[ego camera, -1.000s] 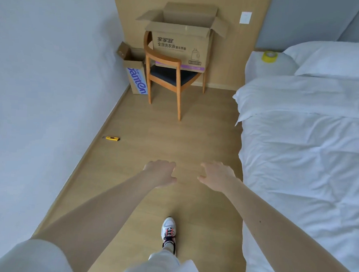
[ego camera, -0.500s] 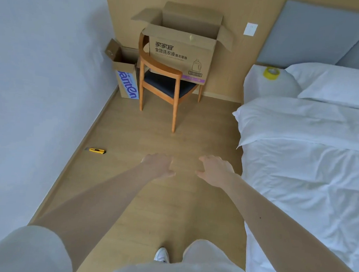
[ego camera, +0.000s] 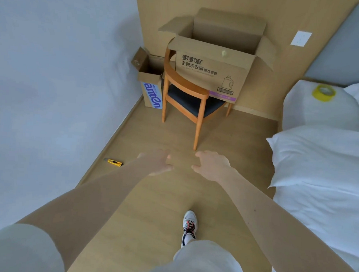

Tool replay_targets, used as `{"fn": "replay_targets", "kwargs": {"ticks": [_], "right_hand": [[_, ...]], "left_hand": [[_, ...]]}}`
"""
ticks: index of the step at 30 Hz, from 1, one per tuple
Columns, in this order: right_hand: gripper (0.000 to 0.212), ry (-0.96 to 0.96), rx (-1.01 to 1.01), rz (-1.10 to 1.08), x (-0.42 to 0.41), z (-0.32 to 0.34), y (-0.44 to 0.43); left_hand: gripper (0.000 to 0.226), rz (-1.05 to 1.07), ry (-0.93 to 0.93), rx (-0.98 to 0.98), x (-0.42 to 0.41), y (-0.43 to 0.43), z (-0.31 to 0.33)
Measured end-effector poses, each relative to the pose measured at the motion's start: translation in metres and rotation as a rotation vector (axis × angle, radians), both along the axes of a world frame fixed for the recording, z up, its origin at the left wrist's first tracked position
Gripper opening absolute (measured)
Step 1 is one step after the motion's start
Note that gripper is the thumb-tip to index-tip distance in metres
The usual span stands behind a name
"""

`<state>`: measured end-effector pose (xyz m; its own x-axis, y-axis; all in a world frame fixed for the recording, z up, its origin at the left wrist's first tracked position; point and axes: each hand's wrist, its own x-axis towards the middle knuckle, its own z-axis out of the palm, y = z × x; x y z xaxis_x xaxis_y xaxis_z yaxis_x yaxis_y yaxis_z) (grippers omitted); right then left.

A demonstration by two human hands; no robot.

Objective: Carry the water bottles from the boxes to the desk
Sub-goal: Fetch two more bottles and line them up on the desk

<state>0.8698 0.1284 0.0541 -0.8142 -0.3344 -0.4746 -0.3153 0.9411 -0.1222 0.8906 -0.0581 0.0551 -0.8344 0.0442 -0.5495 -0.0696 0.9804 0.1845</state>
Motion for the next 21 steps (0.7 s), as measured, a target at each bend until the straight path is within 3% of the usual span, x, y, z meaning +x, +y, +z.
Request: {"fn": "replay_targets", "kwargs": {"ticks": [7,21], "right_hand": [[0.04,0.033,-0.062,-0.025,-0.126,0.005,0.016],[0.048,0.068,-0.071,-0.123,-0.287,0.009,0.029]], "left_hand": [[0.047,-0.018,0.022,-0.057,-0.119,0.022,0.012],[0.052,-0.202,0.161,-0.024,-0.307,0.033,0.019]]}}
